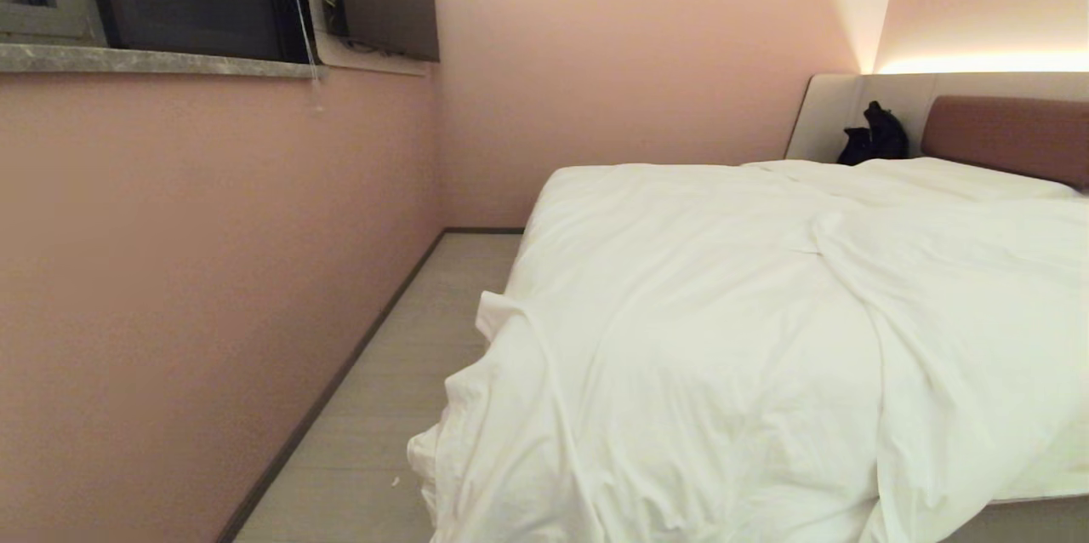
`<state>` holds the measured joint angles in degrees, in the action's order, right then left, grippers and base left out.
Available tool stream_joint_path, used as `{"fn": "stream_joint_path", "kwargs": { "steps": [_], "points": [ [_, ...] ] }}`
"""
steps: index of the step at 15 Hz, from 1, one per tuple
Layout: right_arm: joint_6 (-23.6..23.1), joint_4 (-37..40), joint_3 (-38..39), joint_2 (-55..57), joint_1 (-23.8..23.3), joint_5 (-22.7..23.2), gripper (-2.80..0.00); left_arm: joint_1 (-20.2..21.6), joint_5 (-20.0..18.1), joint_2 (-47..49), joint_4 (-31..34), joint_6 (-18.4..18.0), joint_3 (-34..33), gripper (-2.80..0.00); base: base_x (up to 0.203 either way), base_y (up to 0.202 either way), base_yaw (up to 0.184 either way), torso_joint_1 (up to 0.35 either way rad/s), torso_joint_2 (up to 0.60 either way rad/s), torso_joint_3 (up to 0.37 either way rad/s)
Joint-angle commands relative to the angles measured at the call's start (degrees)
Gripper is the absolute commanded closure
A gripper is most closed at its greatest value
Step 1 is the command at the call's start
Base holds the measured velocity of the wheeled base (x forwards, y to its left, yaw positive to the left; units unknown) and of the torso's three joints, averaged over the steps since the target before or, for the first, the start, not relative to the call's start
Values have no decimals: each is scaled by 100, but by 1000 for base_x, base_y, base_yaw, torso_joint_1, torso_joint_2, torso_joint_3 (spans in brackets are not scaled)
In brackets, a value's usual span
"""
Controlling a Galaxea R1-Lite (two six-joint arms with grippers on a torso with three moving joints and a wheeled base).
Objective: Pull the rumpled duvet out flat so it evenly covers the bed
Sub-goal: Flatten the corners of the folded blanket
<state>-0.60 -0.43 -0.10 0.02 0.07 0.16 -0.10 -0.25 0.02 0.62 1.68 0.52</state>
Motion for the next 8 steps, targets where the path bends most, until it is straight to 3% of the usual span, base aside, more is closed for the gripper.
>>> {"fn": "stream_joint_path", "kwargs": {
  "steps": [1, 8],
  "points": [
    [-2, -1, 1, -2, 1, 2, 0, 1, -2, -2, -1, 8, 0, 0, 0, -191, -1, 2, 2, 6],
    [-2, -1, 1, -2, 1, -1, 0, 1, 7, -2, -1, 8, 0, 0, 0, -192, 2, 3, 3, 2]
  ]
}}
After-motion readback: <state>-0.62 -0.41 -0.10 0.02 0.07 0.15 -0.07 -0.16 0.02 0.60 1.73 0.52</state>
